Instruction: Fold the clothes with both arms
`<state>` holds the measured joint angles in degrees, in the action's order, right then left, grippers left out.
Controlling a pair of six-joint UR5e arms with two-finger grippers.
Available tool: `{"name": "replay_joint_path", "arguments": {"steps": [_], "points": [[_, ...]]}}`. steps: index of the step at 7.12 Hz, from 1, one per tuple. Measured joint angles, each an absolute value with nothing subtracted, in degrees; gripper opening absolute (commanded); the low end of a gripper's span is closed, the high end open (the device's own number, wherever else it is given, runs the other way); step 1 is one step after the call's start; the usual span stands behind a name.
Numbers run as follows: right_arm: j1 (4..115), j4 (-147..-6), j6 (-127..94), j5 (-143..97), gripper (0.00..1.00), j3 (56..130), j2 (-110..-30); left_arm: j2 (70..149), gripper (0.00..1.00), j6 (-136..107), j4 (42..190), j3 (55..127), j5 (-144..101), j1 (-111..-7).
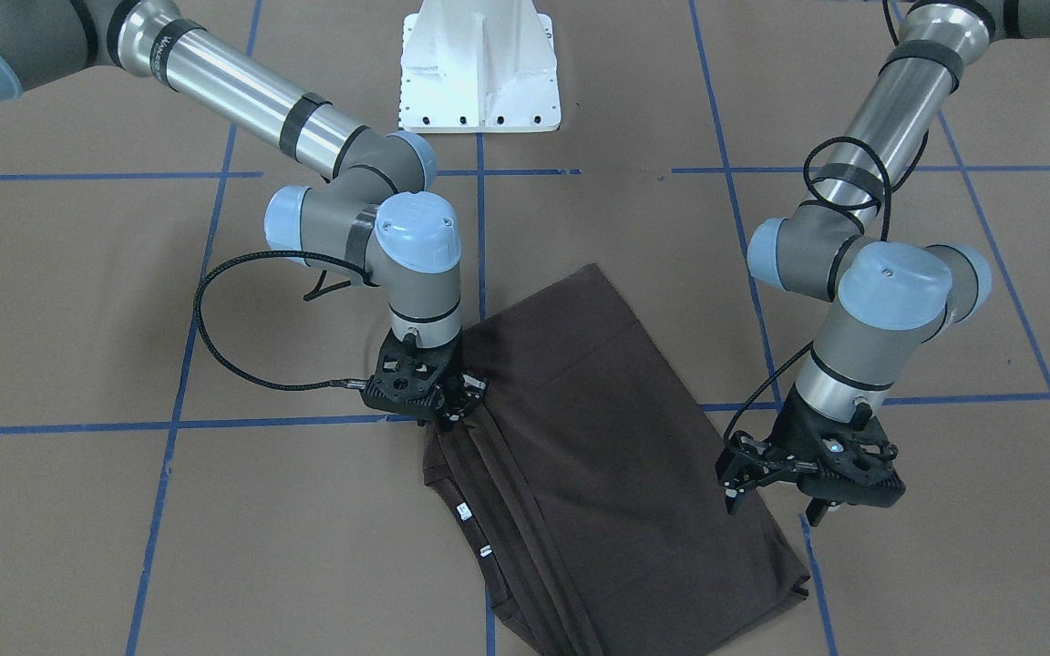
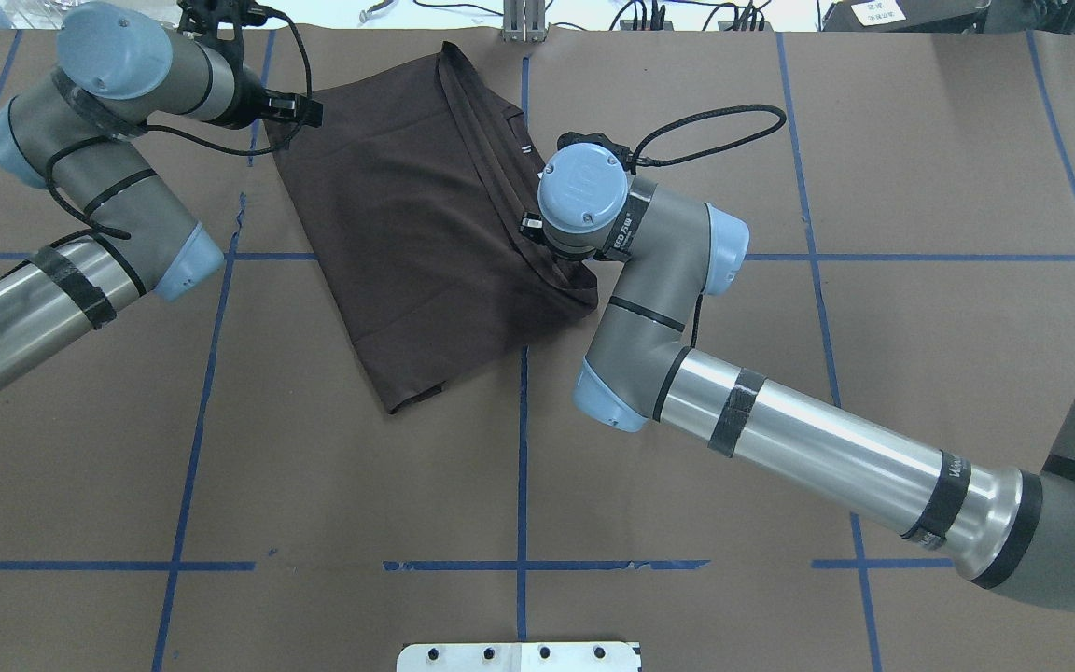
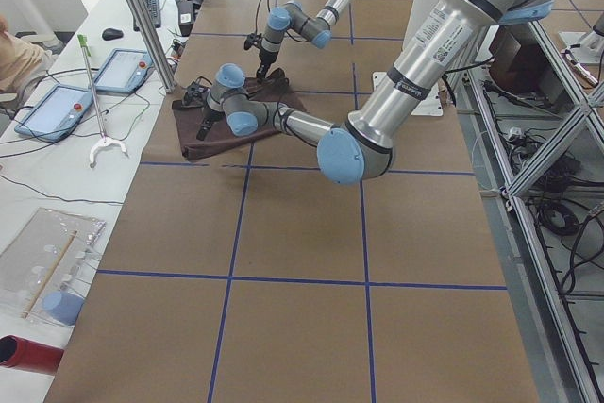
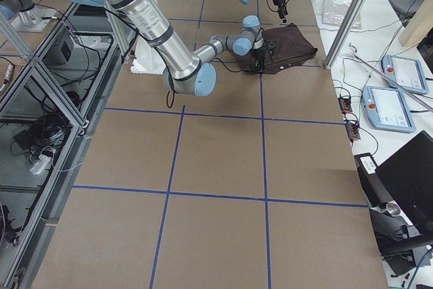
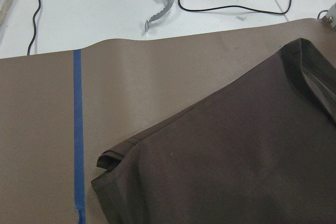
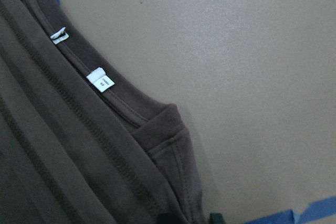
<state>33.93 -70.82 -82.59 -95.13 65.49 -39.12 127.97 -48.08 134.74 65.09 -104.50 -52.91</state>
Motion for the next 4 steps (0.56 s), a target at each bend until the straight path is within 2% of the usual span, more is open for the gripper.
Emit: {"name": "replay_joint_path", "arguments": {"steps": [4], "points": [[34.03, -71.18, -83.03, -95.36, 0.00, 67.63, -39.13, 127.89, 1.00, -48.08, 134.77, 65.19, -104.50, -52.91]]}}
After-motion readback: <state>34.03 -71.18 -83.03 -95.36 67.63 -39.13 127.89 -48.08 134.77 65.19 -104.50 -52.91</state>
